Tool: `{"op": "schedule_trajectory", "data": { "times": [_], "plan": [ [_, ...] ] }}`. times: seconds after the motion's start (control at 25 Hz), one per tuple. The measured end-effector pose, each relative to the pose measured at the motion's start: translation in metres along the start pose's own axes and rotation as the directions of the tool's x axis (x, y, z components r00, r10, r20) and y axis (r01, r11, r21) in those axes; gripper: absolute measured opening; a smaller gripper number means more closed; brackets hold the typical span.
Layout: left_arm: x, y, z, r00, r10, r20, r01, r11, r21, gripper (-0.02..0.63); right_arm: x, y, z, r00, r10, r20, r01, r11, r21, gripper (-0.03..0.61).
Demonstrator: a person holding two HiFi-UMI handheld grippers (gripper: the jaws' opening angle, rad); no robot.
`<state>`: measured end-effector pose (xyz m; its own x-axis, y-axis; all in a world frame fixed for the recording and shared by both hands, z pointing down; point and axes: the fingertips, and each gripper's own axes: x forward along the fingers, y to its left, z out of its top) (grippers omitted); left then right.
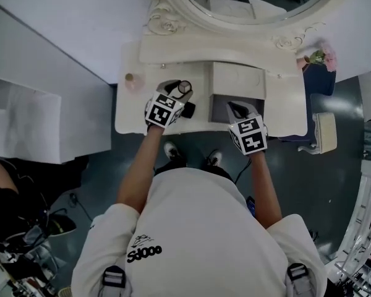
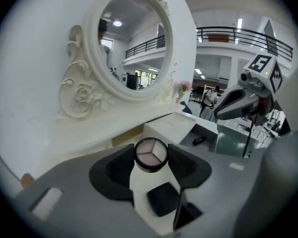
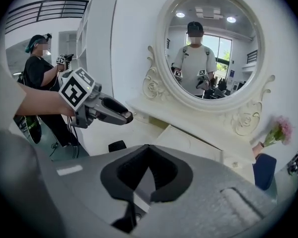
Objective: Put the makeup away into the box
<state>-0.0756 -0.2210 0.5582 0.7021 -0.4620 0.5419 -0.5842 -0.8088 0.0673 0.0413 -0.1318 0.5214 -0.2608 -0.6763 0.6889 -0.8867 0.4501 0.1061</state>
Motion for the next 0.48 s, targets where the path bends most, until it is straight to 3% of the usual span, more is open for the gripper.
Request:
{"op": "schedule_trajectory", "data": {
  "times": [0.16, 0.28, 0.36, 0.48],
  "plan": [
    [0.036, -0.078, 0.026, 0.987, -0.156, -0.026, 0.158, 0.981, 0.115, 0.230, -0.025, -0.026, -0.031, 0.999, -0.039, -0.006, 0.039, 0.998, 0.045, 0.002],
    [0.066, -0.125, 0.029, 0.973, -0.214, -0.087, 0.228, 0.950, 0.212, 0.230, -0.043, -0.046, -0.057, 0.998, -0.065, -0.020, 0.066, 0.995, 0.079, 0.002],
    [0.084, -0.150, 0.025, 0.962, -0.237, -0.137, 0.262, 0.941, 0.212, 0.230, -0.053, -0.058, -0.074, 0.997, -0.066, -0.030, 0.069, 0.994, 0.084, 0.002],
    [0.111, -0.176, 0.014, 0.943, -0.255, -0.216, 0.287, 0.948, 0.136, 0.230, -0.068, -0.075, -0.095, 0.996, -0.076, -0.038, 0.080, 0.992, 0.099, 0.002]
  ]
}}
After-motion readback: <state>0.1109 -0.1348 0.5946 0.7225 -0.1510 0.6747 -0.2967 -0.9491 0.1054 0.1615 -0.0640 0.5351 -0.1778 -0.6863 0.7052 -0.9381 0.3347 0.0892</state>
